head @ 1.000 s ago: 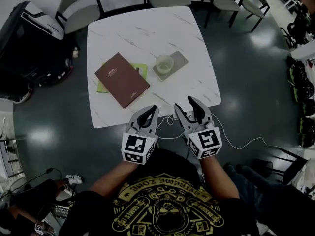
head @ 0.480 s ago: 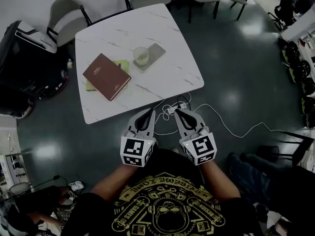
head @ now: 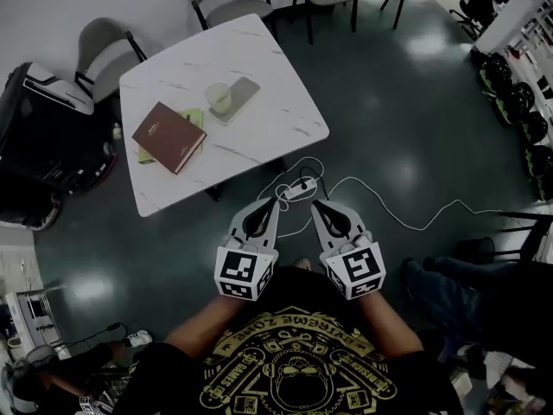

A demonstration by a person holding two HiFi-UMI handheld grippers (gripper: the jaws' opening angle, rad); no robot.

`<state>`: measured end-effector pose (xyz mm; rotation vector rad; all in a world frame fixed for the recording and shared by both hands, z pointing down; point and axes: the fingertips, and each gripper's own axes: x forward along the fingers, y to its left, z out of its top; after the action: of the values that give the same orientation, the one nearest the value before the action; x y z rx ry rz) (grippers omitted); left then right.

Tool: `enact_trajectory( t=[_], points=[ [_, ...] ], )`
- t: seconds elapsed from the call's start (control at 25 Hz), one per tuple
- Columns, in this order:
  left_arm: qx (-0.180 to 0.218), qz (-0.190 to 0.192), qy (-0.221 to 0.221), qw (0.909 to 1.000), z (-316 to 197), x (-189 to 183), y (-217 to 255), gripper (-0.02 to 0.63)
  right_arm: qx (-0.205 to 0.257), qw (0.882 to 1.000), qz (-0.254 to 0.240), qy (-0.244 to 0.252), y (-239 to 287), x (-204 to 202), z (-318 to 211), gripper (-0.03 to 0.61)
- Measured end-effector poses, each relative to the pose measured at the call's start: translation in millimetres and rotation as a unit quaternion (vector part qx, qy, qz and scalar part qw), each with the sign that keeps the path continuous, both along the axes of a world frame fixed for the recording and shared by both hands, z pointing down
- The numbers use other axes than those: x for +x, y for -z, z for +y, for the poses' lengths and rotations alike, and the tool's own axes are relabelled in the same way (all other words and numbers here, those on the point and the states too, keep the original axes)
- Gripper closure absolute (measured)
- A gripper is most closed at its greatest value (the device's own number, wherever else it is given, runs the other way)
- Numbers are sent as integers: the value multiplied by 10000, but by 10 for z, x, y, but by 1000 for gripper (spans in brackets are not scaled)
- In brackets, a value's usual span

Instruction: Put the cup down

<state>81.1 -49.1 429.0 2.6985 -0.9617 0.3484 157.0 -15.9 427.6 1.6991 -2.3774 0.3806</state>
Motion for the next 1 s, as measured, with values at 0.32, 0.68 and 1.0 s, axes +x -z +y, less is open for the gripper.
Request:
enact_trajectory(
  t=[0.32,0.68,1.0],
  points=[
    [-24,32,-799,9968,636,571,-67,603,-168,9964,121,-828,-112,585,797,572],
    [-155,-109,-1961,9804,1366,1181,-286,603,-387,9850,20,-1682,-391,1023,1429,572],
    [-282,-312,-2488,9676,1721,1256,-454,604,-416,9799,6,-1950,-483,990,1755,572]
  ],
)
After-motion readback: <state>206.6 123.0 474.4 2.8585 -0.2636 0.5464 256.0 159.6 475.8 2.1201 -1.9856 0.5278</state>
